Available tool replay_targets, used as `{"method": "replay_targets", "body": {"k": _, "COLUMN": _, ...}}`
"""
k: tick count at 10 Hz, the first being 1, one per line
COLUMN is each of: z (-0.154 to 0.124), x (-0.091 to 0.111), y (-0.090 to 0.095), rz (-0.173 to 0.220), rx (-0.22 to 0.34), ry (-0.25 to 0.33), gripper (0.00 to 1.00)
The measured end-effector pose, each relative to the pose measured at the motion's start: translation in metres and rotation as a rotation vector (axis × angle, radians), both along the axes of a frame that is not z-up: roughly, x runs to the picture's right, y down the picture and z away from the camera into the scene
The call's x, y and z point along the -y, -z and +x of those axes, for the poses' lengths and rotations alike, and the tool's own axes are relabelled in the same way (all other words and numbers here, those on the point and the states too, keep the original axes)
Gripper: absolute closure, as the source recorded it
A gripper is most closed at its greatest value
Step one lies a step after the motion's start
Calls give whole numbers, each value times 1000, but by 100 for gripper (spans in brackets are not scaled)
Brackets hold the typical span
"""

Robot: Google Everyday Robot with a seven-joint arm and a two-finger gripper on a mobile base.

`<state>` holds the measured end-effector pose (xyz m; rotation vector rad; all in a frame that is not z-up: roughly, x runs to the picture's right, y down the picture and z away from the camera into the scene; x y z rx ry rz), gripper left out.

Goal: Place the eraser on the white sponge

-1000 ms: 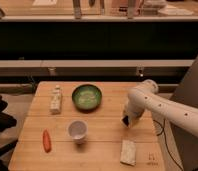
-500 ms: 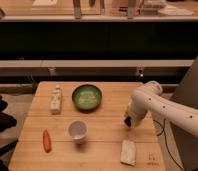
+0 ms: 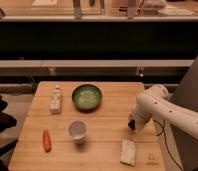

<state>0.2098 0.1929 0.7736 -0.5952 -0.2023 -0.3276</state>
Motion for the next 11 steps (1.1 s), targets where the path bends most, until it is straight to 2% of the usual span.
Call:
{"method": "replay_targets", "body": {"k": 2, "z": 4, "x": -3, "y": -1, "rz": -2, "rx": 0, "ry": 3, "gripper": 99}}
{"method": "replay_targets", "body": {"k": 6, "z": 6, "x": -24, "y": -1, "rz": -5, "rx": 7, "ry": 27, "gripper": 99}}
{"method": "replay_targets", "body": {"k": 11, "z": 11, "x": -37, "y": 0, "rz": -13, "rx": 13, "ry": 51, "gripper": 99}}
